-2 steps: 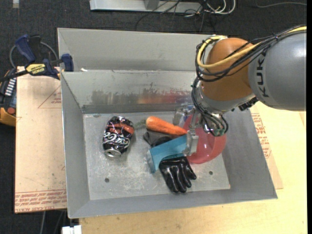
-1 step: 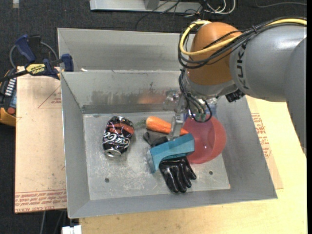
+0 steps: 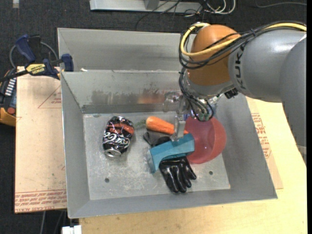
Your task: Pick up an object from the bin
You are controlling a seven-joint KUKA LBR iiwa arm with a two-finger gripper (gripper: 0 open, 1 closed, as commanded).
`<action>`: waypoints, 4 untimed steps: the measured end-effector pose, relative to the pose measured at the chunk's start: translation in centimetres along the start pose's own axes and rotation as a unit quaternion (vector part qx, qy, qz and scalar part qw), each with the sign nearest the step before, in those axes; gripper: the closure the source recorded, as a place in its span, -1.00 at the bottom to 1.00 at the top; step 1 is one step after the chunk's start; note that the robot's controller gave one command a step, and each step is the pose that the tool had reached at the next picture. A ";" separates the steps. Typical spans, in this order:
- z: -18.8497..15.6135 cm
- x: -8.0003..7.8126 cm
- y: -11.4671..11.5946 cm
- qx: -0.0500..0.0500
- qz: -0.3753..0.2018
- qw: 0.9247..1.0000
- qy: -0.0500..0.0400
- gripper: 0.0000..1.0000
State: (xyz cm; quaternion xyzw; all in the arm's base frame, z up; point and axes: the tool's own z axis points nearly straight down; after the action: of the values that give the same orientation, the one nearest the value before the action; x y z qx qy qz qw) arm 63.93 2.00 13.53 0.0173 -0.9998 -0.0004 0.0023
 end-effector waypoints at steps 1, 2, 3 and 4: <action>6.7 -1.2 0.7 -0.002 0.227 0.974 -0.002 -1.00; 6.3 -0.4 1.8 -0.001 0.062 0.998 -0.004 1.00; 6.3 -0.4 1.8 -0.001 0.062 0.998 -0.004 1.00; 5.3 -0.1 1.8 -0.001 0.062 0.998 0.000 1.00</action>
Offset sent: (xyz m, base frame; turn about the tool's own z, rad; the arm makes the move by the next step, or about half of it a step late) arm 0.0007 0.0173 -0.0653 0.1218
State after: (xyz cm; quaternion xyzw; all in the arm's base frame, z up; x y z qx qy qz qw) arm 63.98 3.82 8.24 -0.0446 -0.9990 -0.0011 0.0020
